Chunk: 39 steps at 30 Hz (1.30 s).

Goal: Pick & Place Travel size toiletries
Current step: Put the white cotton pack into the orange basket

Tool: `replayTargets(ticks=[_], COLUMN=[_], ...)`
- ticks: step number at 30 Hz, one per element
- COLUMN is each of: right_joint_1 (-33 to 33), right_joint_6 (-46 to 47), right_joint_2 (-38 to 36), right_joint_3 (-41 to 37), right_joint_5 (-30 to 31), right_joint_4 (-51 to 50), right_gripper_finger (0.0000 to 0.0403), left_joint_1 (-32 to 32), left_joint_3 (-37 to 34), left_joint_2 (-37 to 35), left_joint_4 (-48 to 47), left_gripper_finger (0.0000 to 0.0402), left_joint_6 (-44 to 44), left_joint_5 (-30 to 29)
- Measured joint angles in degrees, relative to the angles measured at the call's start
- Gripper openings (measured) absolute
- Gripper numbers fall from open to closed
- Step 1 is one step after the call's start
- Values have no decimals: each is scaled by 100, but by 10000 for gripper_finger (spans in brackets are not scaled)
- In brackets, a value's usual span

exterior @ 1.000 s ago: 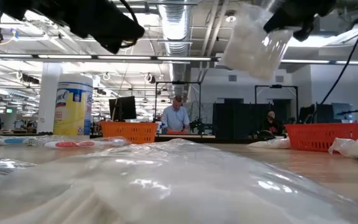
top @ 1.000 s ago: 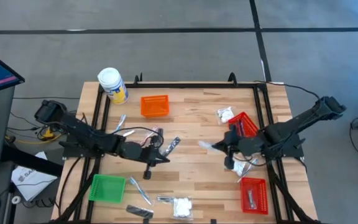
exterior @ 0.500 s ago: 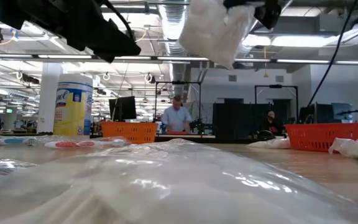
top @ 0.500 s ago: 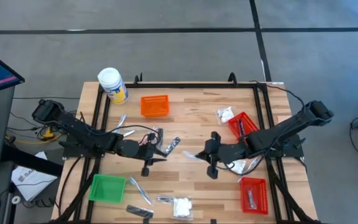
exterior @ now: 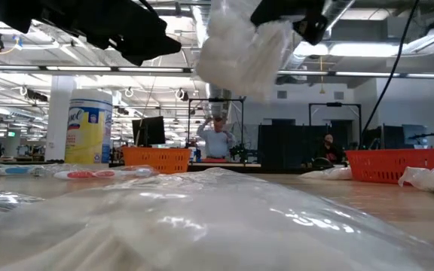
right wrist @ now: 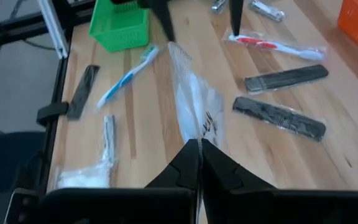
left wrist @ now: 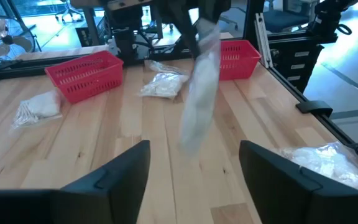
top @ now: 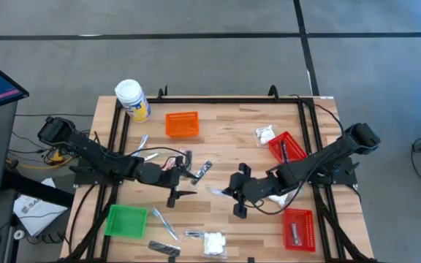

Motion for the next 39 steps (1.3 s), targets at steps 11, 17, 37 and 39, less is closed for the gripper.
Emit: replayTargets(ticks=[11, 17, 37, 39], right_joint_1=[-429, -477, -639, -636], right_joint_6=[-178, -316, -516, -516], right_joint_2=[461, 855, 1266, 1266], right_joint_3=[0, 259, 796, 795], right_joint_5=[-560, -763, -715, -713], right_joint_4=[778, 885, 577, 575], right_gripper_finger=[0, 0, 0, 0], left_joint_1=[0, 0, 76, 76], left_joint_3=[2, 2, 2, 2], left_joint_2=[466, 768, 825, 825], left_joint_4=[451, 832, 751, 734], left_gripper_finger=[276, 275, 150, 105], left_joint_6=[1, 3, -167, -167], left_joint_5=[-57, -68, 243, 245])
